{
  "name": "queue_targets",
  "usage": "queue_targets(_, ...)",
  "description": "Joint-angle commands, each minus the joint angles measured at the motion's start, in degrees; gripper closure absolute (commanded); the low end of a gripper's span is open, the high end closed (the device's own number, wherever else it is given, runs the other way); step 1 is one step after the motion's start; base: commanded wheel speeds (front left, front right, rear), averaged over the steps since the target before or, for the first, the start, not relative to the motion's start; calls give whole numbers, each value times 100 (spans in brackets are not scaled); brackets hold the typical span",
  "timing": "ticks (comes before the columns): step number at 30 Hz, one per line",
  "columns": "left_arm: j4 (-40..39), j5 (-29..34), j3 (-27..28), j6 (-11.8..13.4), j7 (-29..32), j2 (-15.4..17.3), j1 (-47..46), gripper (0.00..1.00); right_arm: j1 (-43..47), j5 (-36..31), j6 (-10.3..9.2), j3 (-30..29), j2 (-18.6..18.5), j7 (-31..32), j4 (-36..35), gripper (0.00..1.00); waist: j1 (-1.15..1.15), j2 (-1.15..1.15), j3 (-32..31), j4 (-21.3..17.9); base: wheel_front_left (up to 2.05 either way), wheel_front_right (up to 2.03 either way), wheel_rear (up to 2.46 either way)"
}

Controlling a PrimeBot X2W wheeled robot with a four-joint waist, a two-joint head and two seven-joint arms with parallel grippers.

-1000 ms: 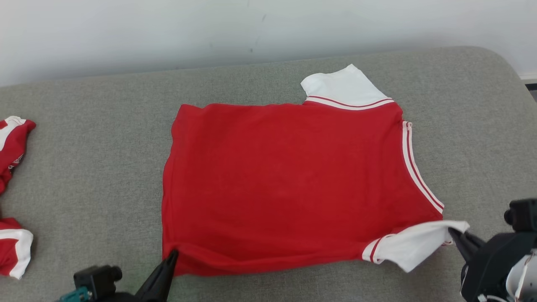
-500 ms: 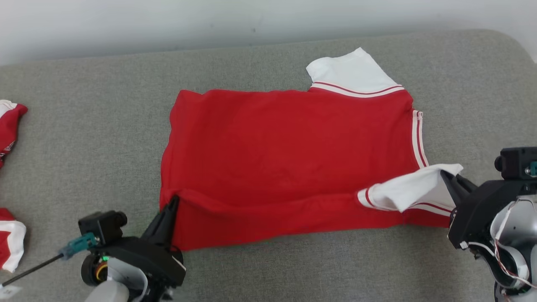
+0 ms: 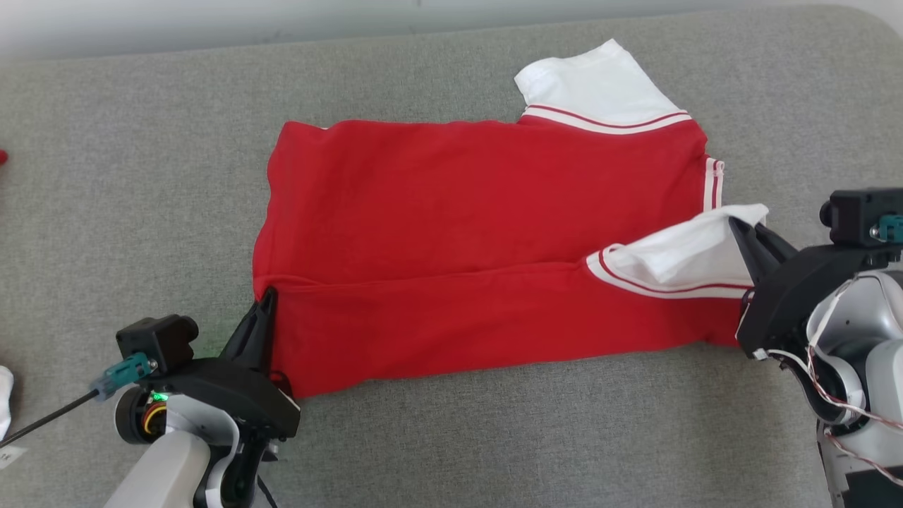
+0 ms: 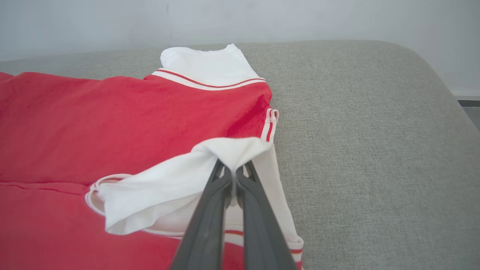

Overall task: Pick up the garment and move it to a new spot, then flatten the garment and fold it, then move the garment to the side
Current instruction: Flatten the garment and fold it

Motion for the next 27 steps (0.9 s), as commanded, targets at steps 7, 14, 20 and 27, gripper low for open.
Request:
queue_targets(7,125,153,-58,7,-110,-41,-197,0,-379,59,-13,135,-23,-258,430,0,-1,-1,105,28,0,0,0)
queue_targets(14,92,706,-331,319,-191,197,-95,0,-195,156,-13,126,-20,-218,385,0,-1,-1,-11,72,0,0,0)
queue_targets(20,-47,1247,-699,702,112,450,6,0,241,6,-13,-185,65,412,106,0,-1,-1,-155,33,0,0,0)
queue_targets(27,-160,1432,-984,1210,887,612,164,0,682,-598,-13,-736,394,1087,-221,0,-1,-1,-155,-116,0,0,0)
